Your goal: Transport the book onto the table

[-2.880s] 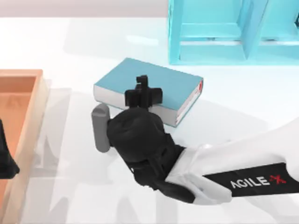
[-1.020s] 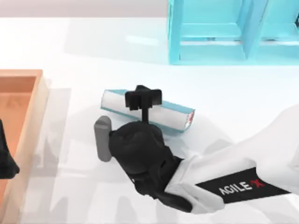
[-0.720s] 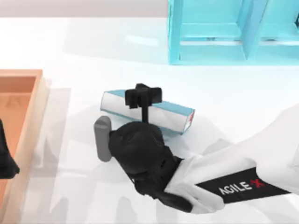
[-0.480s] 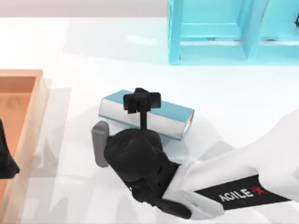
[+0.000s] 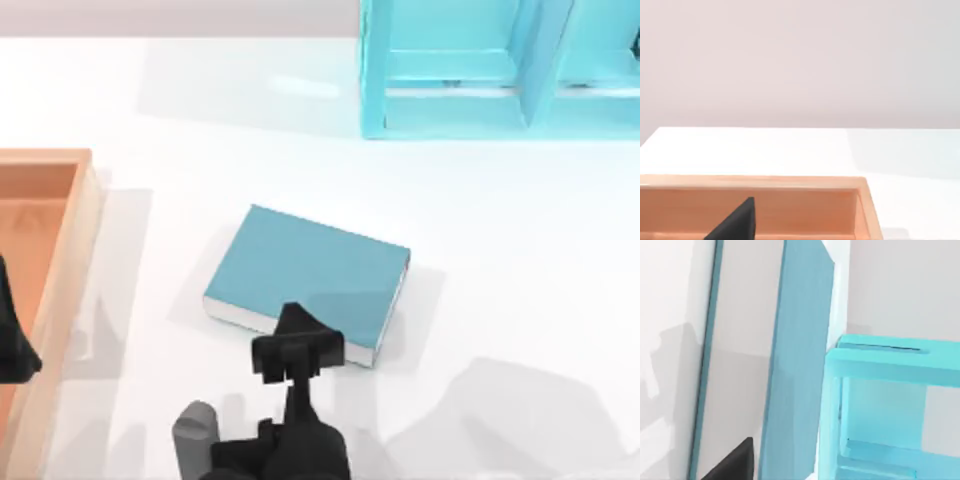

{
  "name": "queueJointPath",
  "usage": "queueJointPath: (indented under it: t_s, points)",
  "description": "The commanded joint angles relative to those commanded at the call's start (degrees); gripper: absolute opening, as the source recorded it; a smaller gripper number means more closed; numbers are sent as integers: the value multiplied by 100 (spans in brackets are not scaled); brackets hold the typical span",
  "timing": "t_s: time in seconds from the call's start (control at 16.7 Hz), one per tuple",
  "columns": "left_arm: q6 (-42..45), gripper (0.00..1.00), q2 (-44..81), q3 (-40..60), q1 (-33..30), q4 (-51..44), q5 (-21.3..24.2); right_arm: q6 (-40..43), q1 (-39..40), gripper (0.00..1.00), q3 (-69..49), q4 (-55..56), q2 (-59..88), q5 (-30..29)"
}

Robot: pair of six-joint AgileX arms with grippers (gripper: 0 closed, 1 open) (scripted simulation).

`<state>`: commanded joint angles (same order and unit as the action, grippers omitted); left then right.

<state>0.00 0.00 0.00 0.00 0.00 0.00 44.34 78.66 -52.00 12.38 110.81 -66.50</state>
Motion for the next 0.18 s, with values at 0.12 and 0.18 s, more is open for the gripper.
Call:
queueJointPath:
  t_s: [0.12, 0.18]
  points:
    - [0, 100, 0, 0, 0, 0, 0, -267, 262, 100, 90, -269, -139, -215]
    - [0, 100, 0, 0, 0, 0, 0, -308, 303, 100, 106, -311, -164, -253]
